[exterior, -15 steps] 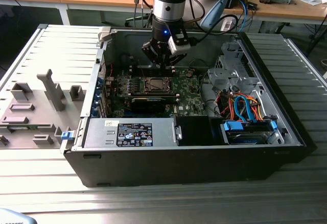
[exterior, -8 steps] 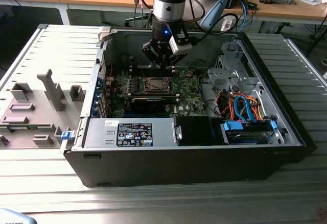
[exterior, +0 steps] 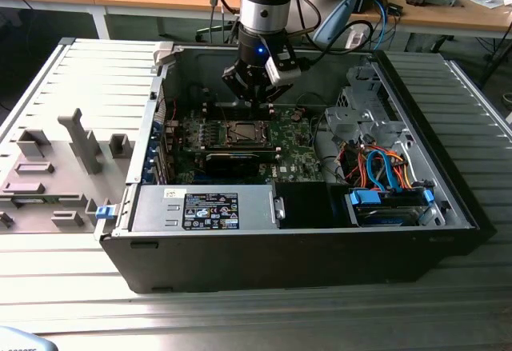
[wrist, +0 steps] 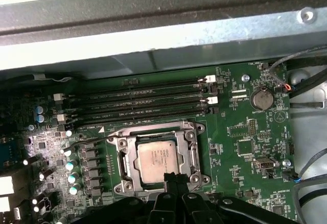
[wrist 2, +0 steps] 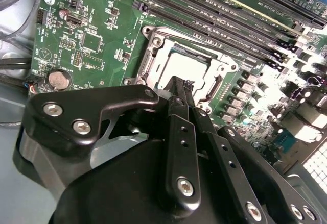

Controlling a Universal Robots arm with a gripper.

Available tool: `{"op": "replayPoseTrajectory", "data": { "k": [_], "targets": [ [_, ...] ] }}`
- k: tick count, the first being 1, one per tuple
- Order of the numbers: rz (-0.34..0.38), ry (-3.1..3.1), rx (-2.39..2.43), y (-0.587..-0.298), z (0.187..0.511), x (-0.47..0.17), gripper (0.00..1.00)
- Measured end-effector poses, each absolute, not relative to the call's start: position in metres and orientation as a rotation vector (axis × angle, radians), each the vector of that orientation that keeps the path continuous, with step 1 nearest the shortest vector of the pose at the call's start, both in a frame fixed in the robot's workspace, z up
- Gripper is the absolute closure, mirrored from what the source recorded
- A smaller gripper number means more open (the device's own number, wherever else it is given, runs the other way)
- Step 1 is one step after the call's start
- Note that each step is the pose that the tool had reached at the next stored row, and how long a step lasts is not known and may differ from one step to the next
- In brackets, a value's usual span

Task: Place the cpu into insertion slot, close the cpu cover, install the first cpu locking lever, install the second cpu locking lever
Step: 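Install the first cpu locking lever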

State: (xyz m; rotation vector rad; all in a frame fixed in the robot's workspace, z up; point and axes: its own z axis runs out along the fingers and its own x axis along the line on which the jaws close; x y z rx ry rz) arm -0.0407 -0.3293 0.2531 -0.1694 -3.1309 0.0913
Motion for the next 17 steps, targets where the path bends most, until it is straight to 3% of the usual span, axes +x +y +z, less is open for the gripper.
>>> {"op": "replayPoseTrajectory", "data": {
  "k": [17],
  "targets": [
    [0.092, -3.134, -0.114, -0.3293, 0.2531, -0.0407, 0.89]
  ]
}}
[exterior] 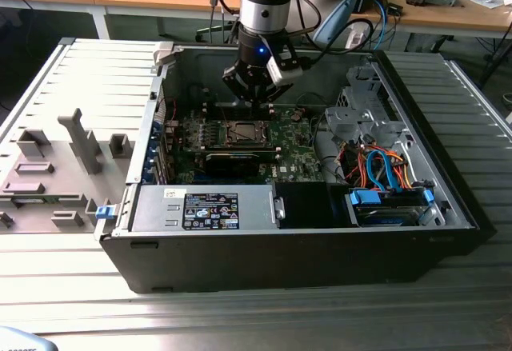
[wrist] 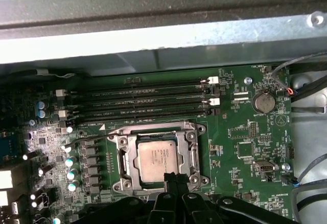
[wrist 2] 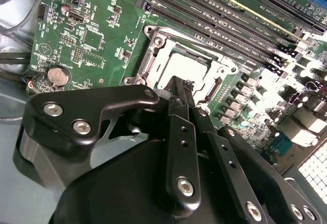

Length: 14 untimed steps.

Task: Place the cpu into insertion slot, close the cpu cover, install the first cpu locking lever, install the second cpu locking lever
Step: 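Install the first cpu locking lever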

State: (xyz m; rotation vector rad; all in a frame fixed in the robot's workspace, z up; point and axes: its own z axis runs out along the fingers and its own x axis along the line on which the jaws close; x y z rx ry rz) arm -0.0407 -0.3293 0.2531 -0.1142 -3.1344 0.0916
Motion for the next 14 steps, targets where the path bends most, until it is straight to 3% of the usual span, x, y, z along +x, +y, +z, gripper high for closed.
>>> {"op": "replayPoseTrajectory", "data": {
  "k": [14],
  "targets": [
    [0.092, -3.136, -0.076, -0.3293, 0.2531, -0.0407, 0.89]
  ]
}}
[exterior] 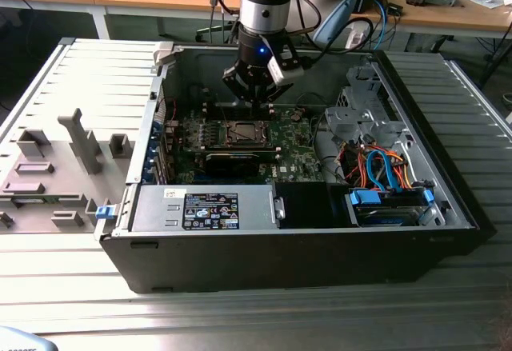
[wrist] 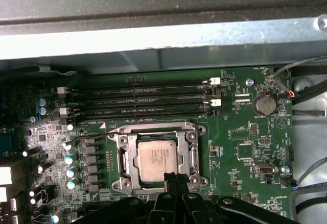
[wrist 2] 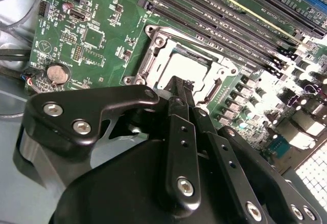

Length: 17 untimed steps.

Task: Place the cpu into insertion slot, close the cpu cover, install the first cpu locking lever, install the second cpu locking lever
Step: 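Install the first cpu locking lever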

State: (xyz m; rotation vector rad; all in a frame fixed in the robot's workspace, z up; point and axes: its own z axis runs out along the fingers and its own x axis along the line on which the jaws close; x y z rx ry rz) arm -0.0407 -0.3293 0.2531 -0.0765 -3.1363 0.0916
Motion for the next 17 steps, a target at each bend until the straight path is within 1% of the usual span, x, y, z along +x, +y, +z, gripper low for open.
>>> {"op": "replayPoseTrajectory", "data": {
  "k": [17],
  "targets": [
    [0.092, -3.138, -0.025, -0.3293, 0.2531, -0.0407, 0.89]
  ]
}}
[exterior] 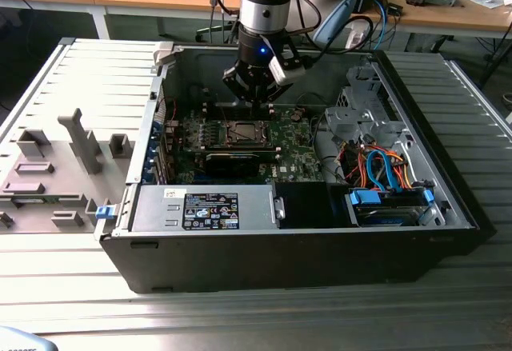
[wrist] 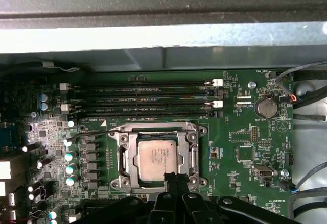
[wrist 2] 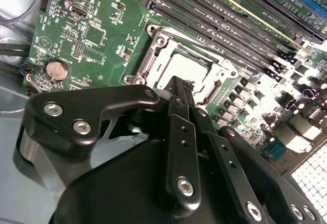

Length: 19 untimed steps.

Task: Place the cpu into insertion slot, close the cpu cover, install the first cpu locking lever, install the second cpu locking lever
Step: 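Install the first cpu locking lever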

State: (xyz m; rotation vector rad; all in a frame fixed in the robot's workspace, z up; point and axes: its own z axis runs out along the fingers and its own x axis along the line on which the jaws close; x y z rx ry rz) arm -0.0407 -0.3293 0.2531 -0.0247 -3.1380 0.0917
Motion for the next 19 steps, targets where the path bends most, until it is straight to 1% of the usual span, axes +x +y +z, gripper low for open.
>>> {"op": "replayPoseTrajectory", "data": {
  "k": [19],
  "targets": [
    [0.092, -3.139, 0.029, -0.3293, 0.2531, -0.0407, 0.89]
  ]
}}
